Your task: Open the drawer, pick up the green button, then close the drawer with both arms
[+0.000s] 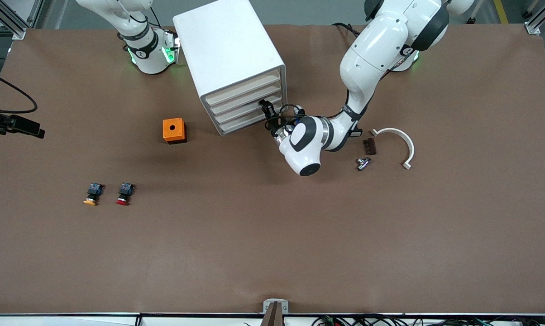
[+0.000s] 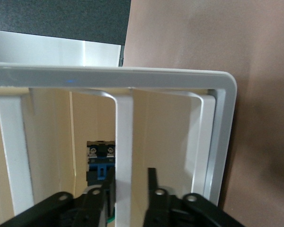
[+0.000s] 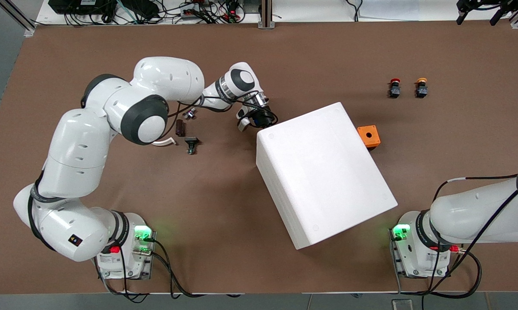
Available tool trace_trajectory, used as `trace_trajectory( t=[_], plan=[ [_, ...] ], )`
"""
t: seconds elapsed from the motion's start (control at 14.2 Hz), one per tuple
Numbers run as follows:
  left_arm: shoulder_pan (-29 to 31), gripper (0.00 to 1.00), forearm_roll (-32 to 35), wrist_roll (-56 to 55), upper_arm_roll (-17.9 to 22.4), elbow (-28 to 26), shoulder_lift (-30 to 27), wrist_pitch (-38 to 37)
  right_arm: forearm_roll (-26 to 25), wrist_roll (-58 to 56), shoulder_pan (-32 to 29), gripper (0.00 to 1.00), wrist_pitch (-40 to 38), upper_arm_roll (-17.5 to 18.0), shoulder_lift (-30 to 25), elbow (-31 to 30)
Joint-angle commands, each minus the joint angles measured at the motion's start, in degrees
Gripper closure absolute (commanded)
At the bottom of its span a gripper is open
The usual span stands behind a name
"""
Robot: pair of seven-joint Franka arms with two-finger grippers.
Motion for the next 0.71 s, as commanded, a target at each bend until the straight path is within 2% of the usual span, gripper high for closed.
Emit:
trace_trajectory(
  t=[0.0,0.28,0.63],
  plan=[
    [0.01,1.0,-0.88,-0.19,0.24,0.88,0.7,-0.49,-0.5,5.04,0.93,0.0,-0.78,0.51,-0.28,0.12],
    [3.34,1.0,-0.27,0.16,0.68,1.67,0.35,-1.46,-0.24,8.81,2.33,0.0,-1.05,0.51,-0.37,0.12],
    [9.23,1.0,0.0,4.02,1.03,5.97,0.61,-1.55,0.03,17.96,5.05,0.0,-1.22,0.59,-0.28,0.04]
  ],
)
